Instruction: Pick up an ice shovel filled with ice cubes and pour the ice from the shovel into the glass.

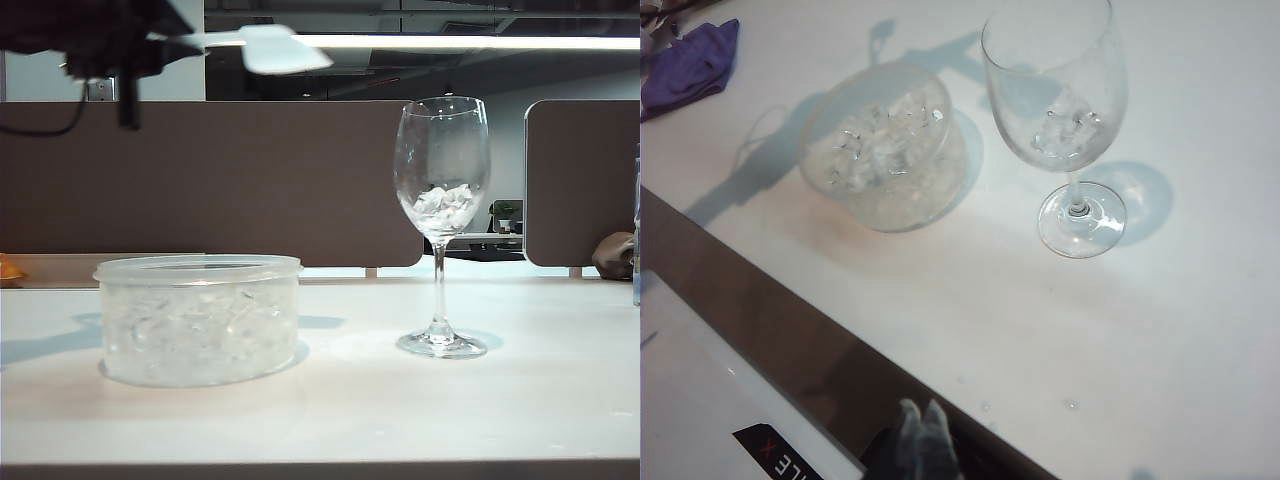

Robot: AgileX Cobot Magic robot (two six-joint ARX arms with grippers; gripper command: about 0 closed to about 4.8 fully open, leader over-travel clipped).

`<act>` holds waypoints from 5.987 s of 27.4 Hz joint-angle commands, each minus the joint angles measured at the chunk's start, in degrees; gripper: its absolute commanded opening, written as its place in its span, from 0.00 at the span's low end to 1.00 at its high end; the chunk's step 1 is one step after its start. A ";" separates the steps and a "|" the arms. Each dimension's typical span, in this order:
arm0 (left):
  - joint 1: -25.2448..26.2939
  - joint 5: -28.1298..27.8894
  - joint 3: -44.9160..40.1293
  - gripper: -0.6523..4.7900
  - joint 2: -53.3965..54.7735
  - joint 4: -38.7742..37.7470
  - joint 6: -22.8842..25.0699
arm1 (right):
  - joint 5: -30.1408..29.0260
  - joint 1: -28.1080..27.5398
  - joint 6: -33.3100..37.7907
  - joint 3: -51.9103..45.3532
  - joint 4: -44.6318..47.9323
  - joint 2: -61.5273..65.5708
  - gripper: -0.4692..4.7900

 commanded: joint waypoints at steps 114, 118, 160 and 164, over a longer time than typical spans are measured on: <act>16.83 -0.09 -26.64 0.11 -39.15 -30.60 68.50 | -0.20 0.00 -0.37 0.31 0.61 -0.02 0.08; 16.87 -0.24 -26.64 0.11 -44.63 -37.94 73.50 | -0.20 0.00 -0.37 0.31 0.59 -0.04 0.08; 16.87 -21.97 -46.47 0.11 -82.09 -56.78 85.53 | -0.20 0.00 -0.37 0.31 0.59 -0.04 0.08; 16.87 -21.94 -46.47 0.11 -82.09 -56.78 85.70 | -0.20 0.00 -0.37 0.31 0.59 -0.04 0.08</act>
